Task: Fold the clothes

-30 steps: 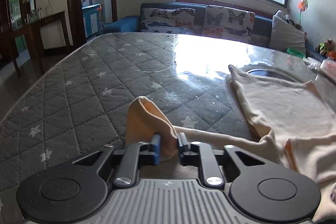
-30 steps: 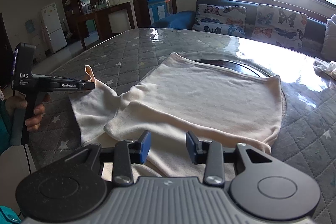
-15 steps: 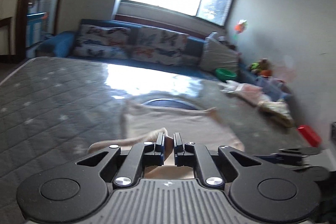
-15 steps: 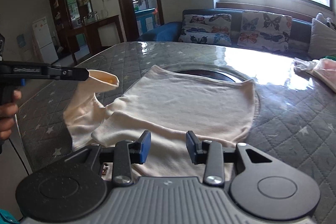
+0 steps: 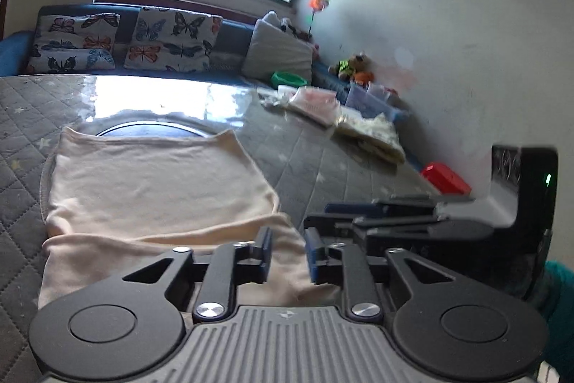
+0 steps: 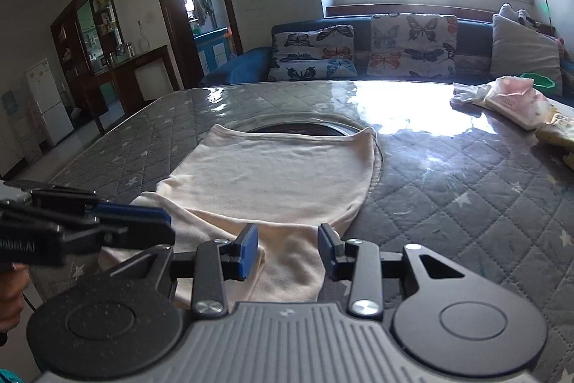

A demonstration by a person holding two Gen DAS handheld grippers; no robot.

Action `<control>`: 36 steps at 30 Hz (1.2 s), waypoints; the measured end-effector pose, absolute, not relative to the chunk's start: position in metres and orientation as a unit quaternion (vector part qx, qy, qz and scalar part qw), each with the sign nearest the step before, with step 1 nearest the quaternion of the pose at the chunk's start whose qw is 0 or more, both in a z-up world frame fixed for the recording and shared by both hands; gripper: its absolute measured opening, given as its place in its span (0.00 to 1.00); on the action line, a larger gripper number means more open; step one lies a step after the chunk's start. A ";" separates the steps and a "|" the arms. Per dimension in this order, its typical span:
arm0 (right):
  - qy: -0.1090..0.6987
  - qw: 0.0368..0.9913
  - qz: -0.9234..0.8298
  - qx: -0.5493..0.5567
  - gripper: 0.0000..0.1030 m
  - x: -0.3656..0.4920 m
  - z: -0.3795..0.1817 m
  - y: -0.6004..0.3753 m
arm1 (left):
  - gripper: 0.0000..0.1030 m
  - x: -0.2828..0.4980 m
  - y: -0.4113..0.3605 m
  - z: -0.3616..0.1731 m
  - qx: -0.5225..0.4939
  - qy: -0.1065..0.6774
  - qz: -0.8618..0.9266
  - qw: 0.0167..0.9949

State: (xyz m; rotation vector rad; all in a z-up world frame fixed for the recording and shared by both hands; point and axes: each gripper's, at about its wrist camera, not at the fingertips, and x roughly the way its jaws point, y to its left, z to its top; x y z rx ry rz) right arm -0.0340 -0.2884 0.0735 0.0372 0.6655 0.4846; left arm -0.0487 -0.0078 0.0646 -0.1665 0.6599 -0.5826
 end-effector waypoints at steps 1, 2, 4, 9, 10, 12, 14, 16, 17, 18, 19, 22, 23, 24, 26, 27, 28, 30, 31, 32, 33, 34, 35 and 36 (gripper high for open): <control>0.325 0.916 0.236 0.018 0.36 -0.034 0.073 -0.288 | 0.36 -0.049 -0.005 0.063 -0.077 0.320 -0.281 0.901; 0.328 0.914 0.238 0.017 0.36 -0.034 0.072 -0.287 | 0.40 -0.051 0.000 0.062 -0.074 0.318 -0.277 0.904; 0.334 0.910 0.244 0.015 0.36 -0.033 0.069 -0.283 | 0.41 -0.052 0.013 0.062 -0.068 0.315 -0.261 0.910; 0.355 0.897 0.265 0.010 0.36 -0.028 0.058 -0.266 | 0.41 -0.051 0.055 0.060 -0.054 0.312 -0.192 0.929; 0.358 0.895 0.266 0.007 0.36 -0.027 0.055 -0.263 | 0.41 -0.050 0.063 0.059 -0.052 0.314 -0.180 0.931; 0.369 0.890 0.268 0.008 0.36 -0.022 0.047 -0.256 | 0.41 -0.049 0.077 0.055 -0.048 0.319 -0.158 0.933; 0.380 0.886 0.267 0.008 0.36 -0.018 0.040 -0.250 | 0.41 -0.048 0.089 0.051 -0.046 0.324 -0.142 0.934; 0.389 0.882 0.268 0.006 0.35 -0.014 0.034 -0.246 | 0.41 -0.047 0.096 0.047 -0.046 0.330 -0.136 0.933; 0.392 0.880 0.267 0.005 0.33 -0.013 0.032 -0.244 | 0.41 -0.047 0.100 0.045 -0.046 0.333 -0.132 0.932; 0.392 0.880 0.268 0.003 0.32 -0.013 0.031 -0.243 | 0.41 -0.047 0.102 0.043 -0.045 0.336 -0.131 0.932; 0.393 0.880 0.268 0.000 0.26 -0.013 0.031 -0.241 | 0.41 -0.046 0.104 0.040 -0.044 0.338 -0.131 0.931; 0.390 0.881 0.266 -0.012 0.13 -0.014 0.031 -0.238 | 0.41 -0.046 0.101 0.034 -0.043 0.343 -0.135 0.928; 0.387 0.884 0.263 -0.019 0.07 -0.014 0.033 -0.237 | 0.41 -0.045 0.101 0.033 -0.043 0.344 -0.137 0.928; 0.384 0.886 0.261 -0.022 0.06 -0.015 0.034 -0.237 | 0.41 -0.044 0.100 0.032 -0.042 0.345 -0.139 0.927; 0.373 0.891 0.257 -0.032 0.03 -0.015 0.041 -0.237 | 0.41 -0.042 0.097 0.031 -0.036 0.346 -0.142 0.927; 0.366 0.894 0.254 -0.037 0.03 -0.015 0.046 -0.237 | 0.41 -0.041 0.096 0.031 -0.033 0.346 -0.144 0.927; 0.362 0.897 0.251 -0.041 0.02 -0.015 0.048 -0.237 | 0.41 -0.040 0.094 0.030 -0.031 0.347 -0.145 0.926; 0.349 0.904 0.239 -0.055 0.02 -0.013 0.055 -0.237 | 0.41 -0.039 0.093 0.030 -0.027 0.348 -0.148 0.925; 0.343 0.908 0.234 -0.061 0.02 -0.011 0.058 -0.237 | 0.41 -0.038 0.093 0.030 -0.026 0.349 -0.149 0.925; 0.342 0.909 0.231 -0.066 0.02 -0.008 0.060 -0.237 | 0.41 -0.038 0.092 0.030 -0.025 0.349 -0.150 0.925; 0.345 0.908 0.230 -0.065 0.02 -0.006 0.059 -0.238 | 0.41 -0.037 0.092 0.030 -0.024 0.349 -0.152 0.924; 0.353 0.905 0.229 -0.062 0.03 -0.003 0.057 -0.238 | 0.41 -0.036 0.091 0.031 -0.023 0.348 -0.152 0.925; 0.361 0.902 0.228 -0.058 0.07 0.000 0.054 -0.238 | 0.41 -0.036 0.091 0.032 -0.023 0.347 -0.153 0.925; 0.369 0.898 0.234 -0.049 0.09 0.001 0.052 -0.239 | 0.41 -0.036 0.090 0.034 -0.022 0.345 -0.153 0.926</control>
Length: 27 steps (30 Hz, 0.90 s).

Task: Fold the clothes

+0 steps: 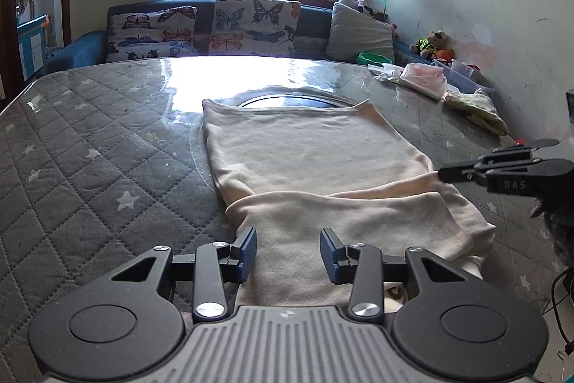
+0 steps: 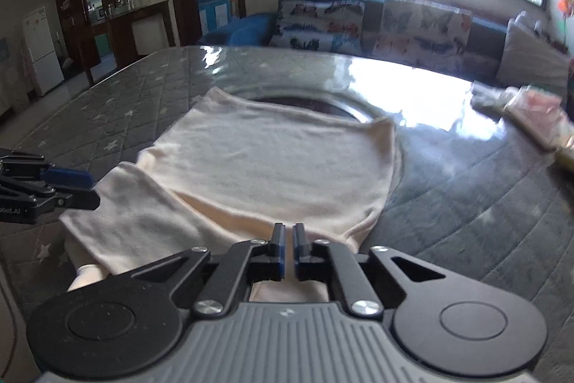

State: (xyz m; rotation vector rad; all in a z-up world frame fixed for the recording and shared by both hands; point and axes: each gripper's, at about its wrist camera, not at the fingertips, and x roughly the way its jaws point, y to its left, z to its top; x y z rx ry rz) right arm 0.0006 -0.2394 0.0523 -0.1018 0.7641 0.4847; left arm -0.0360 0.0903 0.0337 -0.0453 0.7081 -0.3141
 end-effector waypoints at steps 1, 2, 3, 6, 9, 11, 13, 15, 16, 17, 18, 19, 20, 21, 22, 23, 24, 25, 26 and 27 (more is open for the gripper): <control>0.376 0.894 0.240 -0.041 0.16 0.001 0.050 -0.240 | 0.41 -0.036 0.090 0.035 -0.021 0.343 -0.154 0.926; 0.377 0.892 0.248 -0.038 0.19 -0.002 0.049 -0.241 | 0.41 -0.036 0.090 0.036 -0.020 0.342 -0.154 0.927; 0.377 0.890 0.254 -0.041 0.19 -0.004 0.047 -0.241 | 0.41 -0.036 0.091 0.038 -0.019 0.340 -0.154 0.927; 0.380 0.887 0.260 -0.049 0.19 -0.007 0.042 -0.238 | 0.42 -0.031 0.090 0.040 -0.017 0.338 -0.152 0.929; 0.389 0.884 0.256 -0.043 0.20 -0.004 0.035 -0.236 | 0.42 -0.026 0.087 0.041 -0.015 0.337 -0.157 0.928; 0.392 0.882 0.259 -0.037 0.20 -0.003 0.032 -0.235 | 0.42 -0.023 0.084 0.039 -0.011 0.338 -0.160 0.927; 0.391 0.881 0.265 -0.035 0.10 -0.004 0.033 -0.233 | 0.42 -0.019 0.083 0.036 -0.007 0.343 -0.161 0.926; 0.378 0.887 0.262 -0.049 0.07 -0.007 0.038 -0.231 | 0.42 -0.016 0.082 0.034 -0.005 0.348 -0.161 0.924; 0.371 0.889 0.261 -0.056 0.06 -0.008 0.041 -0.230 | 0.42 -0.014 0.082 0.034 -0.005 0.349 -0.161 0.923; 0.363 0.893 0.259 -0.060 0.06 -0.008 0.046 -0.230 | 0.42 -0.013 0.083 0.033 -0.005 0.350 -0.161 0.923; 0.355 0.897 0.256 -0.063 0.06 -0.008 0.051 -0.230 | 0.42 -0.011 0.083 0.033 -0.005 0.351 -0.162 0.922; 0.347 0.901 0.253 -0.067 0.06 -0.008 0.056 -0.230 | 0.42 -0.010 0.083 0.032 -0.004 0.351 -0.162 0.922; 0.338 0.905 0.246 -0.077 0.06 -0.008 0.059 -0.229 | 0.42 -0.009 0.083 0.031 -0.004 0.353 -0.162 0.922; 0.329 0.909 0.240 -0.088 0.06 -0.007 0.061 -0.228 | 0.42 -0.007 0.083 0.030 -0.004 0.354 -0.161 0.921; 0.322 0.912 0.235 -0.097 0.06 -0.007 0.062 -0.227 | 0.42 -0.006 0.083 0.029 -0.003 0.356 -0.160 0.921; 0.326 0.910 0.236 -0.096 0.06 -0.005 0.061 -0.226 | 0.42 -0.004 0.084 0.027 -0.003 0.357 -0.160 0.920; 0.331 0.908 0.237 -0.095 0.06 -0.003 0.059 -0.225 | 0.42 -0.003 0.084 0.025 -0.002 0.360 -0.158 0.919; 0.338 0.906 0.236 -0.095 0.07 -0.001 0.055 -0.225 | 0.42 -0.002 0.084 0.023 -0.001 0.363 -0.157 0.919; 0.342 0.905 0.232 -0.101 0.07 0.000 0.051 -0.224 | 0.42 -0.001 0.084 0.022 0.001 0.365 -0.156 0.918; 0.346 0.904 0.227 -0.107 0.08 0.000 0.048 -0.223 | 0.42 -0.001 0.084 0.021 0.002 0.367 -0.154 0.918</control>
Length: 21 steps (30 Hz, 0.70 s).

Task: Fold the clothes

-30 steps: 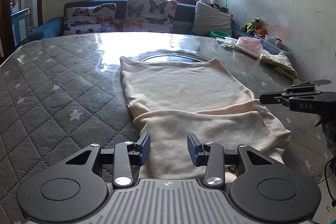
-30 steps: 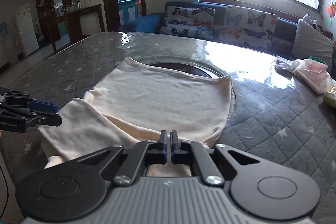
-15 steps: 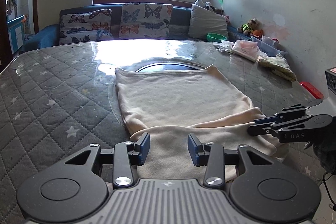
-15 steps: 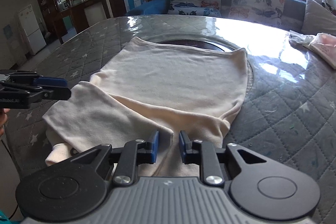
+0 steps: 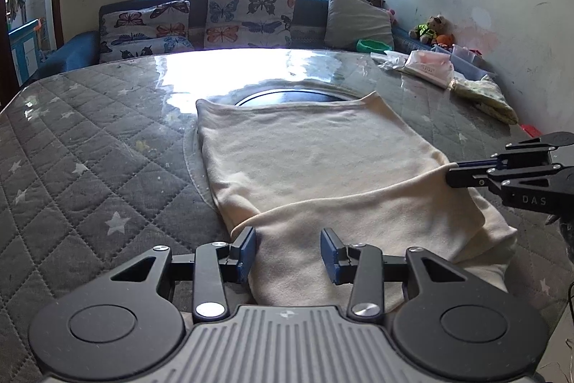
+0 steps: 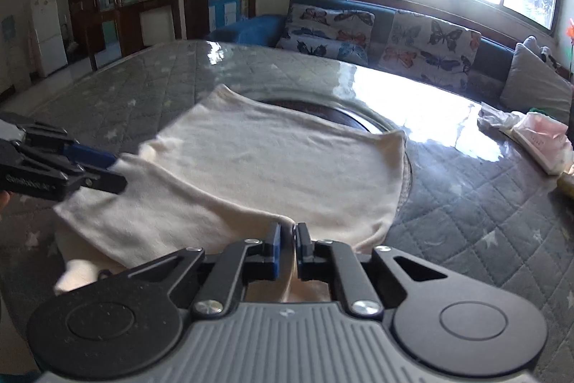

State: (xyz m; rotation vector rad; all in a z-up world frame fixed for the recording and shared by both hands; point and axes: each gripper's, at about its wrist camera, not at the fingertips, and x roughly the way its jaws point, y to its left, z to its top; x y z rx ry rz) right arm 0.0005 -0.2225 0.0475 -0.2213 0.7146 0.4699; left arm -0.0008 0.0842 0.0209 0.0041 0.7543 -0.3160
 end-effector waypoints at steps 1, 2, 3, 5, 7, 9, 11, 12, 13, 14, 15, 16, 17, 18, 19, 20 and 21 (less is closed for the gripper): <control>0.346 0.904 0.224 -0.112 0.08 0.000 0.046 -0.222 | 0.41 -0.001 0.085 0.021 0.002 0.367 -0.151 0.918; 0.344 0.905 0.224 -0.111 0.10 -0.001 0.047 -0.223 | 0.42 -0.001 0.086 0.023 0.000 0.365 -0.151 0.919; 0.342 0.906 0.224 -0.109 0.10 -0.001 0.048 -0.224 | 0.42 -0.002 0.087 0.025 -0.002 0.362 -0.151 0.920; 0.334 0.907 0.235 -0.105 0.10 -0.005 0.053 -0.224 | 0.42 -0.002 0.085 0.028 -0.004 0.355 -0.156 0.922; 0.331 0.903 0.254 -0.101 0.10 -0.008 0.056 -0.222 | 0.42 -0.003 0.083 0.032 -0.005 0.347 -0.160 0.924; 0.335 0.896 0.272 -0.102 0.10 -0.011 0.055 -0.218 | 0.42 -0.001 0.078 0.030 0.000 0.350 -0.166 0.922; 0.343 0.889 0.285 -0.107 0.10 -0.016 0.051 -0.216 | 0.42 -0.001 0.074 0.025 0.008 0.356 -0.169 0.919; 0.345 0.887 0.286 -0.110 0.11 -0.018 0.049 -0.216 | 0.42 -0.001 0.073 0.023 0.012 0.358 -0.170 0.918; 0.352 0.883 0.287 -0.116 0.11 -0.022 0.045 -0.216 | 0.42 -0.001 0.072 0.021 0.014 0.360 -0.170 0.917; 0.357 0.881 0.288 -0.119 0.11 -0.024 0.042 -0.217 | 0.42 -0.002 0.073 0.019 0.016 0.361 -0.169 0.917; 0.362 0.878 0.289 -0.123 0.11 -0.027 0.040 -0.218 | 0.43 -0.002 0.073 0.017 0.018 0.363 -0.168 0.916; 0.367 0.875 0.290 -0.126 0.12 -0.029 0.037 -0.220 | 0.44 -0.003 0.074 0.016 0.020 0.362 -0.167 0.917; 0.371 0.872 0.292 -0.131 0.13 -0.032 0.036 -0.221 | 0.44 -0.003 0.075 0.016 0.021 0.363 -0.164 0.917; 0.369 0.871 0.294 -0.136 0.13 -0.036 0.036 -0.221 | 0.44 -0.004 0.075 0.017 0.021 0.363 -0.162 0.917; 0.367 0.871 0.296 -0.141 0.14 -0.040 0.037 -0.222 | 0.44 -0.006 0.076 0.019 0.022 0.361 -0.162 0.918; 0.363 0.871 0.297 -0.145 0.14 -0.043 0.038 -0.222 | 0.45 -0.009 0.075 0.021 0.022 0.357 -0.164 0.919; 0.362 0.872 0.297 -0.144 0.15 -0.044 0.039 -0.222 | 0.46 -0.012 0.075 0.023 0.023 0.353 -0.166 0.920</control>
